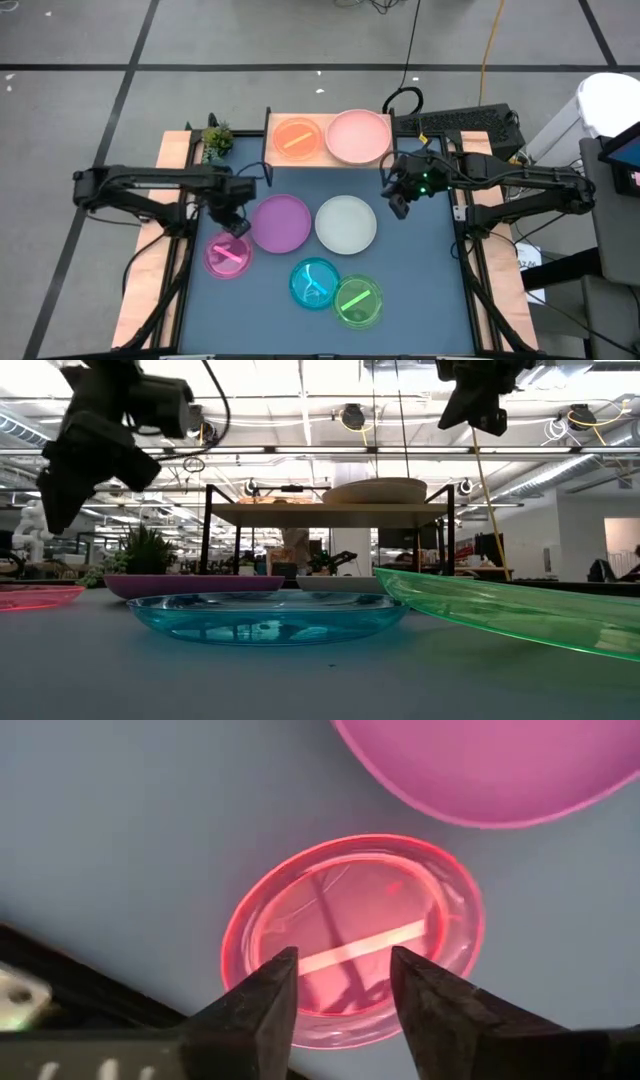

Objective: Place and stack plates onto a shelf
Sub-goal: Stack the pink plate on top of the orange plate on the shelf

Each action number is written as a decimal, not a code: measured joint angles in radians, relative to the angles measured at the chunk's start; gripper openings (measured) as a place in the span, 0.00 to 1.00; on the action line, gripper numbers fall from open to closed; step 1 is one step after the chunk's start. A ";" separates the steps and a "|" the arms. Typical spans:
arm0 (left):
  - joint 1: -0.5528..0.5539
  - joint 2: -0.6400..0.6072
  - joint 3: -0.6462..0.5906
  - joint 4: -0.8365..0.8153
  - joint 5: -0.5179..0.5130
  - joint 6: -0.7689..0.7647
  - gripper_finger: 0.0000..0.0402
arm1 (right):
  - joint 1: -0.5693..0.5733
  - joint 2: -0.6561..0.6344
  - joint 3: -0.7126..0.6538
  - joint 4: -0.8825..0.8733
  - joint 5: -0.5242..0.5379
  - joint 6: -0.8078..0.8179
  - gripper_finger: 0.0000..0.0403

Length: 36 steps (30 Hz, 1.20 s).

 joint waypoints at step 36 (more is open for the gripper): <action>-0.190 0.083 -0.038 0.211 -0.268 0.884 0.54 | 0.013 0.000 0.000 -0.001 -0.121 0.042 0.00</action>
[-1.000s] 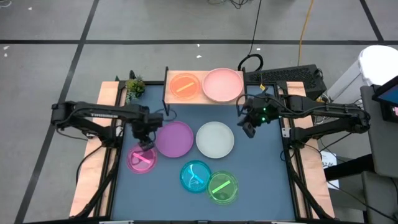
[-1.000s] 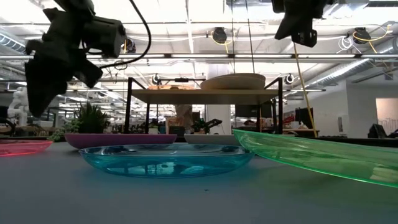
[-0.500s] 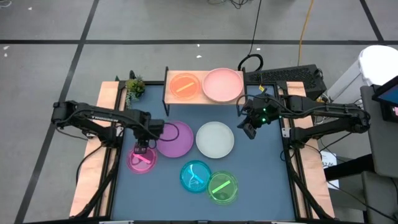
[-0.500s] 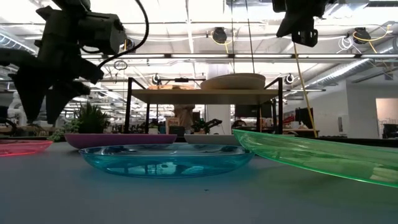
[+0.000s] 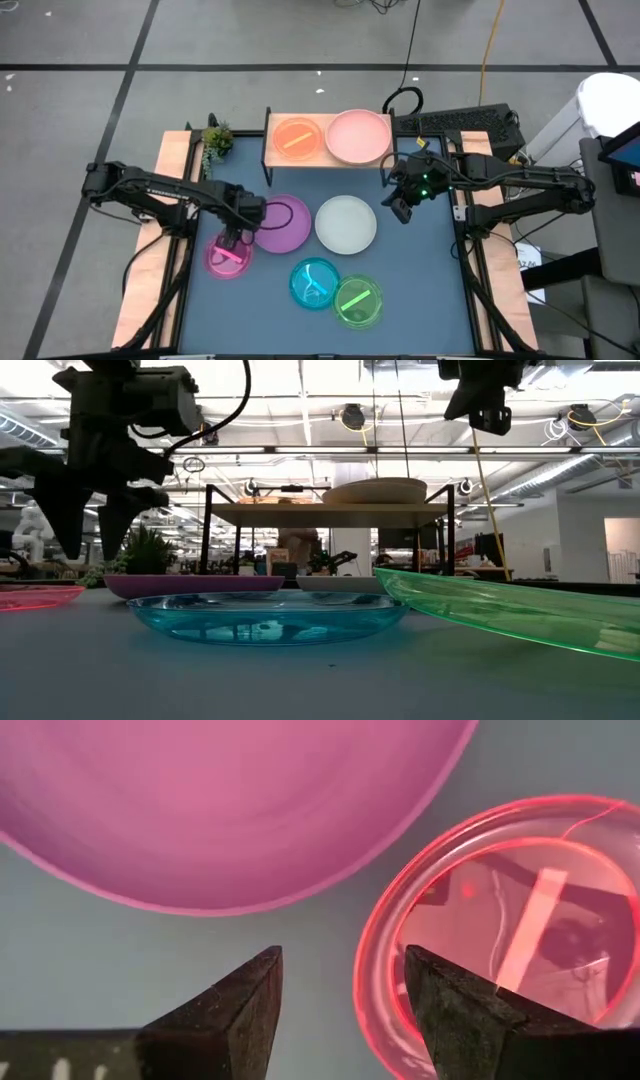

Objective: Place and stack plates onto a shelf
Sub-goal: Stack the pink plate on top of the orange plate on the shelf

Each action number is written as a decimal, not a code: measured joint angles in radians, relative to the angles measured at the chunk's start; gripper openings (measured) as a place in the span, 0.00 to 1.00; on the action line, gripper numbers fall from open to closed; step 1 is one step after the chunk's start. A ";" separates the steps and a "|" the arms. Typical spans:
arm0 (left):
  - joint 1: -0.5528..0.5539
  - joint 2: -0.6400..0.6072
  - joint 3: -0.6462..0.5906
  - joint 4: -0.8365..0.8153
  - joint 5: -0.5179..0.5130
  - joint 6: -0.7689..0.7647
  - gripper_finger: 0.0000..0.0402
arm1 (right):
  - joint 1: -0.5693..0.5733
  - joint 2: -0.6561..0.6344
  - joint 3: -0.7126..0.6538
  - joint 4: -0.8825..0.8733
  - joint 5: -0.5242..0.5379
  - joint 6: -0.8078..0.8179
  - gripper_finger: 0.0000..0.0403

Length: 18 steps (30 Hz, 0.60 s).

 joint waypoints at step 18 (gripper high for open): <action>0.047 0.082 -0.020 -0.002 0.048 0.037 0.54 | 0.031 0.000 0.000 0.000 0.004 -0.071 0.00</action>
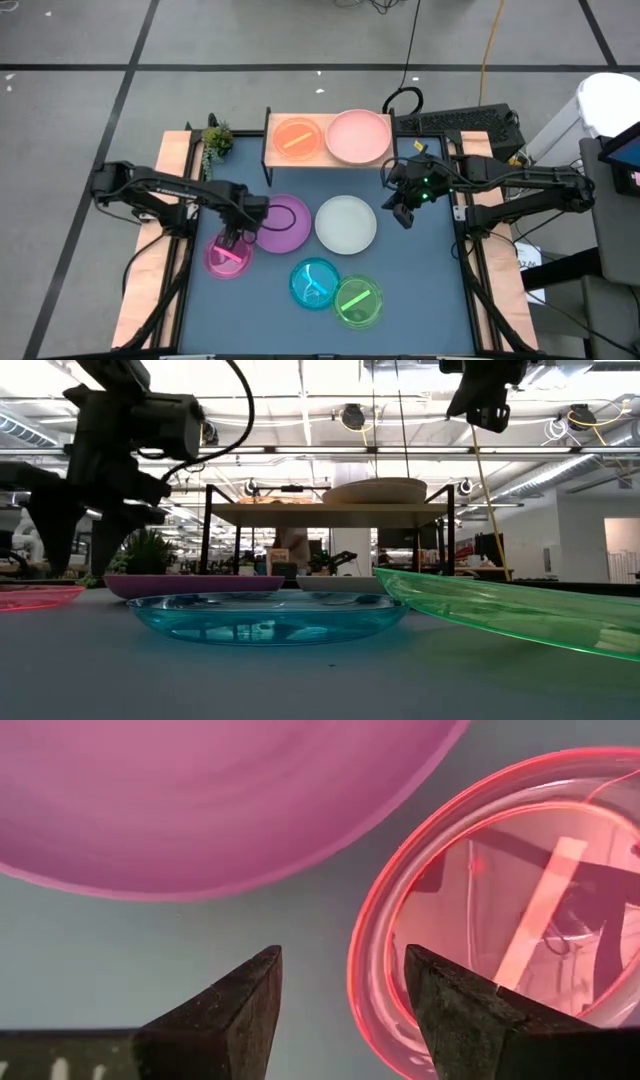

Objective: Place and stack plates onto a shelf
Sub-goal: Stack the pink plate on top of the orange plate on the shelf

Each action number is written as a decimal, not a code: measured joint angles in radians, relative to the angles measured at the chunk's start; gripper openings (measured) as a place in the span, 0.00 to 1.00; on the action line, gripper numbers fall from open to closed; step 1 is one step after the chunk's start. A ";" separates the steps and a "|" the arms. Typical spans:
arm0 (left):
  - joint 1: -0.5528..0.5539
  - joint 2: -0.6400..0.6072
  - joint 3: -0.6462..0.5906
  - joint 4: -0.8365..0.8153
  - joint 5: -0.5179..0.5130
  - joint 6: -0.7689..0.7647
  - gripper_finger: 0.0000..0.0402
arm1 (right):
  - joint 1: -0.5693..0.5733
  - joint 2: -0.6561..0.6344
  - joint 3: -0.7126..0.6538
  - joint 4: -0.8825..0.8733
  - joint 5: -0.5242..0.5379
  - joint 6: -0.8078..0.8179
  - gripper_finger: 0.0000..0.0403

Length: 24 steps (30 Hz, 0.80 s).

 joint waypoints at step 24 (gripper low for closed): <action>0.019 0.129 0.000 -0.008 0.049 0.020 0.44 | 0.000 0.000 0.000 0.000 0.046 -0.037 0.00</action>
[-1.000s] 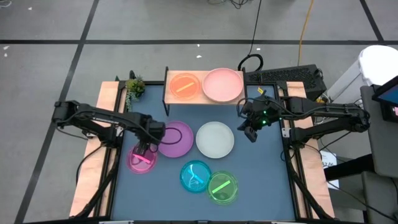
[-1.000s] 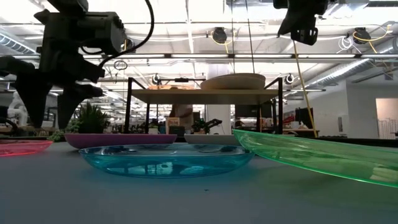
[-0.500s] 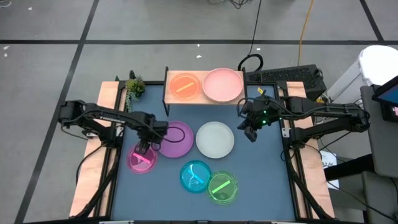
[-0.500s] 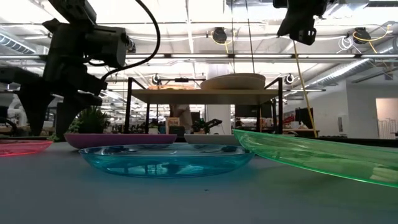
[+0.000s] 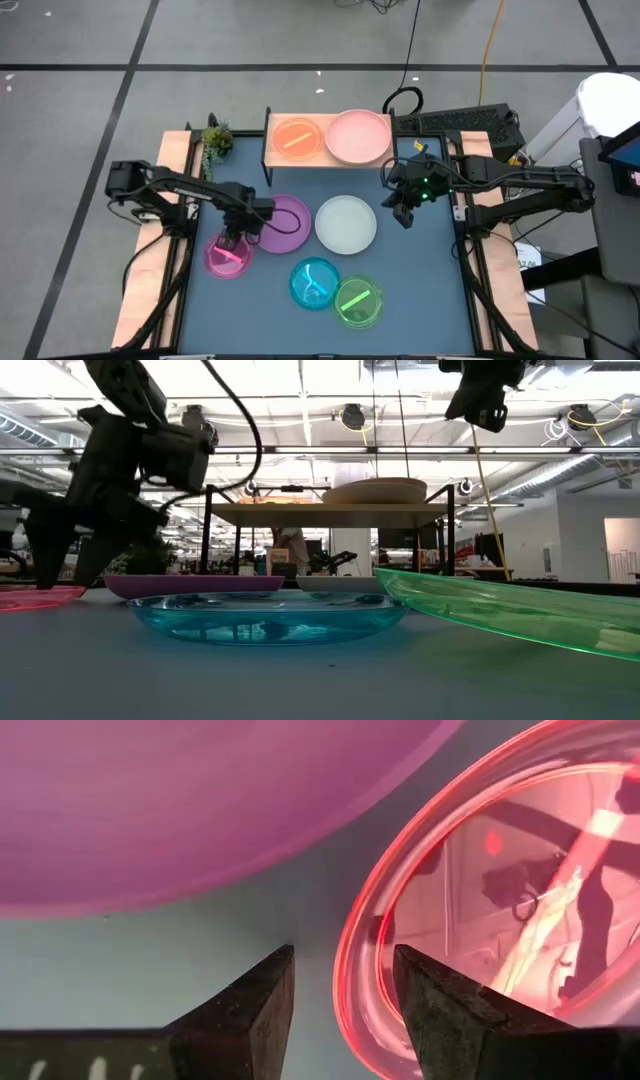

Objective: Place and stack plates onto a shelf
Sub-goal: Stack the pink plate on top of the orange plate on the shelf

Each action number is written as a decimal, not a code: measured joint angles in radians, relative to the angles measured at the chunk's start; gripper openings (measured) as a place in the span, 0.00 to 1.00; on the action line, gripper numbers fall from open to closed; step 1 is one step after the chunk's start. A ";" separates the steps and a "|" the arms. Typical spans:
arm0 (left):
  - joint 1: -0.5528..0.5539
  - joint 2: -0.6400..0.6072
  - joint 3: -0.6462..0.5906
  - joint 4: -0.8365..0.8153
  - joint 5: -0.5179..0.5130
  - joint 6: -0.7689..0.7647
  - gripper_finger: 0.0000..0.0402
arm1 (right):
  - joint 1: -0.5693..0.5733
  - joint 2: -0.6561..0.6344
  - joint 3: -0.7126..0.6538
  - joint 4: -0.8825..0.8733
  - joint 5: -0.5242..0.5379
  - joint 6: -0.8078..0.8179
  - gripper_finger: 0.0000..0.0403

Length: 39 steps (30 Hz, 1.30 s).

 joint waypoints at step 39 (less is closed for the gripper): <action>-0.027 -0.023 0.139 -0.142 0.009 -0.101 0.01 | 0.000 -0.009 0.000 0.006 -0.001 0.080 0.00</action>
